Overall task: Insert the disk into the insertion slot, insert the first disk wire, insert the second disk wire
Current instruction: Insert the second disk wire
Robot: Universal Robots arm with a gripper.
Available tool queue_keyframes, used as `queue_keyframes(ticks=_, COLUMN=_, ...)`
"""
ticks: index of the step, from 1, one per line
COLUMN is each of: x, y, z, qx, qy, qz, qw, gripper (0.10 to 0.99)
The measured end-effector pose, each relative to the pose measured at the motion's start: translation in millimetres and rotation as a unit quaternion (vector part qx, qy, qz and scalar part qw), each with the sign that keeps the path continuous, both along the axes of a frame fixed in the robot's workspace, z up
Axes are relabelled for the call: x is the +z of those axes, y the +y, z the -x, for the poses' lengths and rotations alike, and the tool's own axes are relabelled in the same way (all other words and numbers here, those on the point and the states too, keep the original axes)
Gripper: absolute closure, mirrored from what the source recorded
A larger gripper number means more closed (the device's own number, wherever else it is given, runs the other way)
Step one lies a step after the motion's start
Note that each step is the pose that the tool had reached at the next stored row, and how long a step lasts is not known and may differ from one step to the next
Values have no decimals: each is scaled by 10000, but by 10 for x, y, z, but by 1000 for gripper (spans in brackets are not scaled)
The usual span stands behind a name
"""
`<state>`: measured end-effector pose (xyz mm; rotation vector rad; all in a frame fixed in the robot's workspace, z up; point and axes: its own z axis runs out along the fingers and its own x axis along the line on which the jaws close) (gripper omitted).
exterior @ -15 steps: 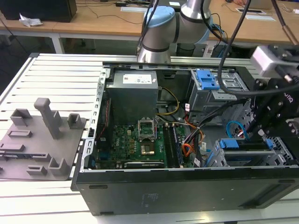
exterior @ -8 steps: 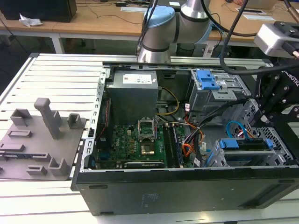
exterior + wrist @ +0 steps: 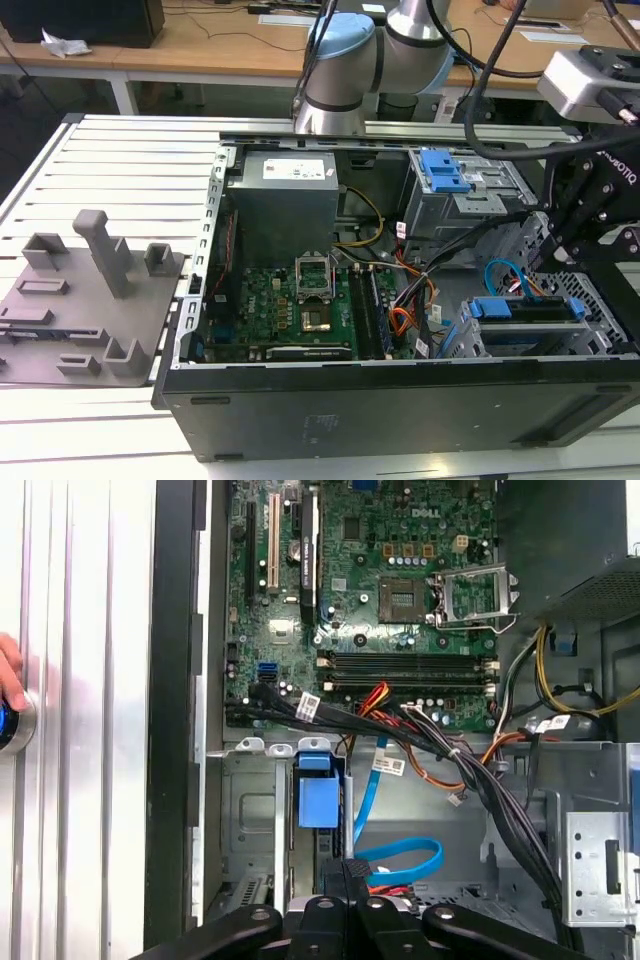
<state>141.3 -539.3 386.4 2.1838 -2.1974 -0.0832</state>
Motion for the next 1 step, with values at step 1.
queue_keyframes(ticks=1, x=0, y=0, z=0, qx=0, qy=0, qz=0, qw=10000, gripper=980)
